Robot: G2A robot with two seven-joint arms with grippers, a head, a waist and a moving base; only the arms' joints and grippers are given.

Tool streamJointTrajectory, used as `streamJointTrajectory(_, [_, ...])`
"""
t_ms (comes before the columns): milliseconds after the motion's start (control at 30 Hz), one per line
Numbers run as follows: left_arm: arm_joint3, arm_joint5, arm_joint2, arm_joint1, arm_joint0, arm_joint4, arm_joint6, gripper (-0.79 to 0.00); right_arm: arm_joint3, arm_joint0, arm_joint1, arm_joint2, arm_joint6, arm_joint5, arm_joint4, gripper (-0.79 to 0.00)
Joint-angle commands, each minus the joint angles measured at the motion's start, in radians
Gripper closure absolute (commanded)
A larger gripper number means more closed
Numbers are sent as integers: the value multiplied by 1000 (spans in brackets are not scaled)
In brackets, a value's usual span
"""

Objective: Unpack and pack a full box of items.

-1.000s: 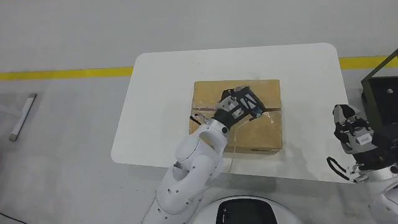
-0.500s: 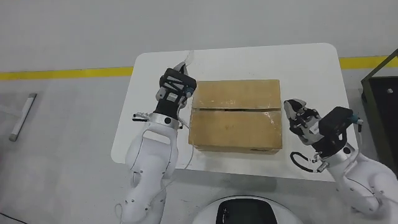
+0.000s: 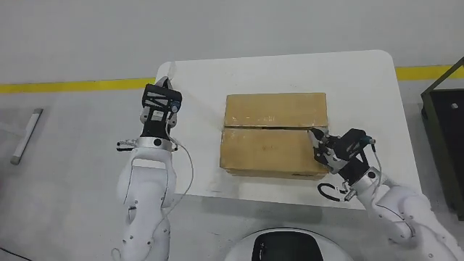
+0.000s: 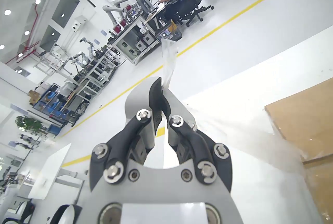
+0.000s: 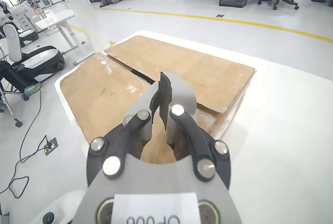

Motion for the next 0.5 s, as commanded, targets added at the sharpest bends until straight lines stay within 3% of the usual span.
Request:
streamJointTrajectory(0, [20,10,-15,2,-1,2,11,0,2,1,0,-4,0,3,2,0])
streamJointTrajectory(100, [39,18,-31,4,-2,-11,15,0,2,2,1,-9,4,3,0,0])
streamJointTrajectory(133, [43,19,-33,5,-1,-12,16,-80,2,3,2,-10,5,2,-1,0])
streamJointTrajectory(167, [45,20,-36,6,0,-10,15,-209,3,3,2,-10,6,2,-1,0])
streamJointTrajectory(267, [50,27,-43,8,3,-1,5,-388,5,5,3,-12,9,1,-1,0])
streamJointTrajectory(333, [54,35,-51,10,7,32,-20,-785,8,6,4,-12,10,3,1,0])
streamJointTrajectory(467, [39,59,-59,11,18,48,-64,-785,13,7,5,-9,8,11,10,0])
